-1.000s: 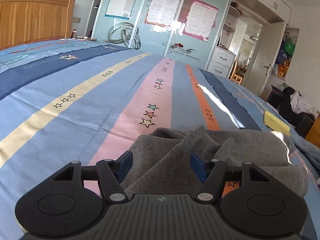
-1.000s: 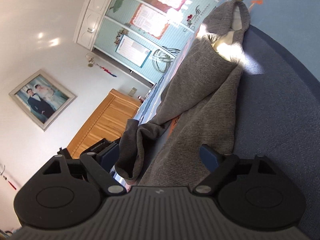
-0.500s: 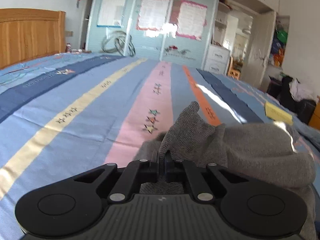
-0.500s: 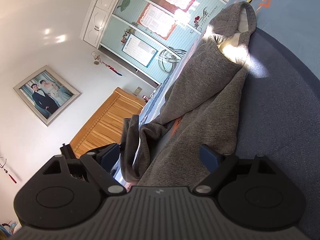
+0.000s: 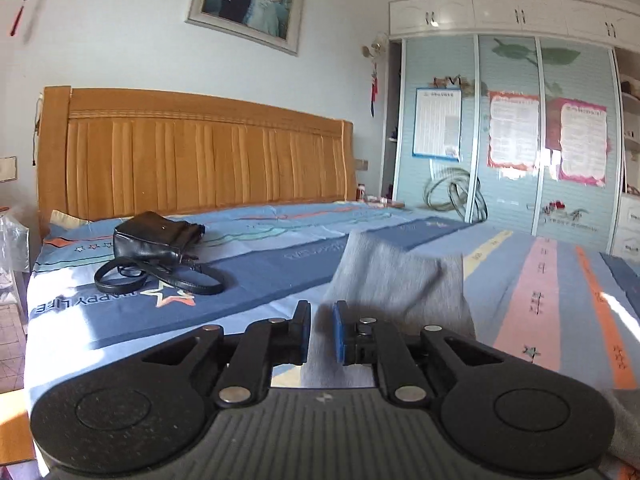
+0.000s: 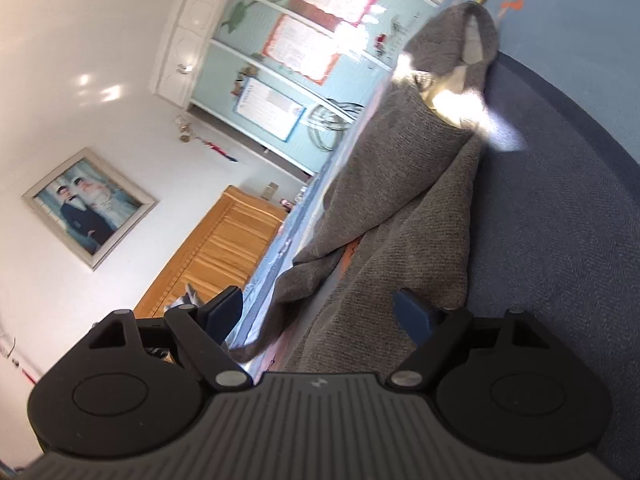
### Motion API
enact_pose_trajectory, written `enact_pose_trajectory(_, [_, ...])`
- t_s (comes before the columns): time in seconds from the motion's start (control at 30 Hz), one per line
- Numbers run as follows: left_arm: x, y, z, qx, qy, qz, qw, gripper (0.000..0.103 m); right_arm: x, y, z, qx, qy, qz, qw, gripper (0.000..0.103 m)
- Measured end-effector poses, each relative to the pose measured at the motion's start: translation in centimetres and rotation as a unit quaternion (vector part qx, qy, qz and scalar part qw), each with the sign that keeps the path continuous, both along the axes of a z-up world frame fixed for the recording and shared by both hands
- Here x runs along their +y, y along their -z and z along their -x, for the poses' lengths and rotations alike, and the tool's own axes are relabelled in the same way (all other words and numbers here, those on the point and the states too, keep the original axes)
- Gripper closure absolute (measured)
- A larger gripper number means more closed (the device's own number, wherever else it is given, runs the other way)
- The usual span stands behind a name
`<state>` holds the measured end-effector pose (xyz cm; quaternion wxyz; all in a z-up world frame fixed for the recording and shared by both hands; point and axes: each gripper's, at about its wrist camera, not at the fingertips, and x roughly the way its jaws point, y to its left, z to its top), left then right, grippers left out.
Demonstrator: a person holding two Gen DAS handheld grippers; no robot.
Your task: Fold clothes
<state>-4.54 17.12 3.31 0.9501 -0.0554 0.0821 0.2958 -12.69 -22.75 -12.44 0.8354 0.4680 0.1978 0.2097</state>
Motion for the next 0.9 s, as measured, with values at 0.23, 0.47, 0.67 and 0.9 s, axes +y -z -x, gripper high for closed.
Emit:
enact_pose_trajectory(0.23, [-3.4, -2.8, 1.9, -0.063, 0.004, -0.008, 0.998, 0.062, -2.8, -3.4, -1.8, 0.01, 0.076, -0.019, 0.997, 0.008])
enact_pose_trajectory(0.47, [-7.2, -0.4, -0.7, -0.013, 0.098, -0.004, 0.9951, 0.06, -4.2, -2.8, -8.0, 0.117, 0.1, -0.108, 0.982, 0.007])
enact_pose_trajectory(0.67, [-7.9, 2.0, -2.8, 0.021, 0.128, 0.007, 0.9916, 0.059, -3.8, -1.9, -10.2, 0.213, 0.131, -0.113, 0.962, 0.006])
enact_pose_trajectory(0.9, [-6.4, 3.1, -3.9, 0.035, 0.131, 0.019, 0.9906, 0.052, -4.6, -0.5, -12.0, 0.227, 0.214, -0.175, 0.934, 0.0])
